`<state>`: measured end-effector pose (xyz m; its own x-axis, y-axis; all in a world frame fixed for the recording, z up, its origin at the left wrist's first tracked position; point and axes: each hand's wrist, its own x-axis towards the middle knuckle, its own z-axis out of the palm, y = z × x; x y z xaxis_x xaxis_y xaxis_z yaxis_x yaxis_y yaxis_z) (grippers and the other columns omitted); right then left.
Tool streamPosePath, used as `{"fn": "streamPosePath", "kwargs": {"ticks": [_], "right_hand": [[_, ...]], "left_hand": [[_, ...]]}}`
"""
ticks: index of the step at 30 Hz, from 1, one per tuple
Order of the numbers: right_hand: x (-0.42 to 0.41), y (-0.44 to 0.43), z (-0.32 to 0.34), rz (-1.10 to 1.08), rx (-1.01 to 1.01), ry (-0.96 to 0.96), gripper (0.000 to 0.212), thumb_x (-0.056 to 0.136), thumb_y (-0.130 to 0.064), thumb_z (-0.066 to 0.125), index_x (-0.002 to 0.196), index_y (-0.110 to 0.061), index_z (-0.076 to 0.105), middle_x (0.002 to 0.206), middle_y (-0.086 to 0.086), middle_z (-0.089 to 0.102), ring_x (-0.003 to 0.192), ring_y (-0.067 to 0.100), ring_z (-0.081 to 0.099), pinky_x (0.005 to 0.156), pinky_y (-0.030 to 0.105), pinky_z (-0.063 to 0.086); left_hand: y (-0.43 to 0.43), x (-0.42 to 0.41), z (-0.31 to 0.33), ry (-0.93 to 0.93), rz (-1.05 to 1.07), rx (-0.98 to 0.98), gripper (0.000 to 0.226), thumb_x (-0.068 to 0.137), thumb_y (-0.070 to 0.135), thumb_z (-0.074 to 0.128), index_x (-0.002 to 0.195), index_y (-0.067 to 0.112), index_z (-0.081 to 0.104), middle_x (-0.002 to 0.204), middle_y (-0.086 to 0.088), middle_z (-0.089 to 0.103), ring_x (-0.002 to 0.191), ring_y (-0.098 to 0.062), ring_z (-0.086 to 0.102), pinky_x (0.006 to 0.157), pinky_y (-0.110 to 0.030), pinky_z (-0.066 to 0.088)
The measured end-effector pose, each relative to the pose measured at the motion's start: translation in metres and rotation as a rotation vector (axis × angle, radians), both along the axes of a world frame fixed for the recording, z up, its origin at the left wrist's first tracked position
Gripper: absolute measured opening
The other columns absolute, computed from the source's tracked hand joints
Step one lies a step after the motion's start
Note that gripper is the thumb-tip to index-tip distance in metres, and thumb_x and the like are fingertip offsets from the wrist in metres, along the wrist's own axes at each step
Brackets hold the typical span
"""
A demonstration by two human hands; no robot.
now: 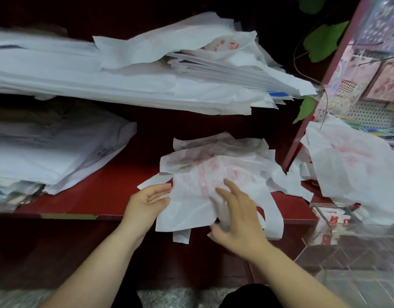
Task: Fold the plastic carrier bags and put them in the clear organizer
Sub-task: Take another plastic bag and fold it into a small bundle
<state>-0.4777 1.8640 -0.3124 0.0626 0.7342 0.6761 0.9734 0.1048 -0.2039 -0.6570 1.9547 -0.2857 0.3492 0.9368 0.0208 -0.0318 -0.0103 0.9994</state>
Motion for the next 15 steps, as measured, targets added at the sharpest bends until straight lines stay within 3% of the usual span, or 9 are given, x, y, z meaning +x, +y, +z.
{"fn": "streamPosePath", "kwargs": {"ticks": [2, 4, 7, 10, 12, 15], "right_hand": [[-0.018, -0.003, -0.007, -0.018, -0.016, -0.070, 0.074, 0.064, -0.059, 0.049, 0.124, -0.017, 0.040, 0.136, 0.008, 0.039, 0.113, 0.024, 0.045, 0.086, 0.036, 0.039], [-0.030, 0.004, -0.010, -0.118, -0.009, -0.087, 0.077, 0.063, -0.066, 0.045, 0.121, -0.017, 0.044, 0.131, 0.012, 0.048, 0.110, 0.024, 0.050, 0.081, 0.034, 0.046], [-0.037, 0.022, -0.011, -0.164, 0.088, 0.036, 0.051, 0.069, -0.047, 0.049, 0.110, -0.017, 0.046, 0.120, 0.016, 0.058, 0.107, 0.020, 0.044, 0.071, 0.031, 0.054], [-0.026, 0.037, -0.012, -0.112, 0.166, 0.115, 0.022, 0.072, -0.020, 0.047, 0.092, -0.013, 0.054, 0.105, 0.016, 0.063, 0.098, 0.017, 0.045, 0.052, 0.024, 0.052], [-0.015, 0.044, -0.004, -0.063, 0.159, 0.086, 0.025, 0.071, -0.016, 0.040, 0.077, -0.007, 0.062, 0.092, 0.013, 0.065, 0.091, 0.016, 0.052, 0.053, 0.024, 0.049], [-0.001, 0.055, 0.019, 0.055, 0.151, 0.046, 0.025, 0.072, -0.011, 0.037, 0.070, -0.001, 0.061, 0.085, 0.014, 0.063, 0.089, 0.017, 0.050, 0.059, 0.022, 0.044]], "left_hand": [[-0.003, 0.002, 0.006, -0.012, 0.013, 0.029, 0.027, 0.088, -0.005, 0.053, 0.093, 0.018, 0.066, 0.096, 0.010, 0.065, 0.092, -0.003, 0.059, 0.080, -0.016, 0.046], [-0.005, 0.003, 0.010, 0.006, 0.023, 0.074, 0.034, 0.086, -0.010, 0.048, 0.093, 0.017, 0.067, 0.091, 0.013, 0.067, 0.088, -0.001, 0.061, 0.077, -0.016, 0.047], [-0.008, -0.001, 0.016, 0.028, -0.003, 0.164, 0.046, 0.083, -0.015, 0.045, 0.086, 0.025, 0.066, 0.079, 0.020, 0.070, 0.079, 0.007, 0.063, 0.069, -0.007, 0.049], [-0.007, -0.014, 0.020, 0.179, 0.008, 0.428, 0.061, 0.079, -0.023, 0.041, 0.093, 0.033, 0.063, 0.103, 0.023, 0.061, 0.086, 0.012, 0.058, 0.081, -0.001, 0.042], [-0.004, -0.025, 0.022, 0.280, 0.039, 0.651, 0.062, 0.076, -0.025, 0.042, 0.104, 0.026, 0.064, 0.106, 0.025, 0.053, 0.097, 0.019, 0.050, 0.085, 0.005, 0.032], [0.005, -0.040, 0.020, 0.432, 0.046, 0.908, 0.051, 0.072, -0.021, 0.046, 0.112, 0.005, 0.065, 0.111, 0.017, 0.054, 0.108, 0.010, 0.042, 0.091, 0.006, 0.025]]}}
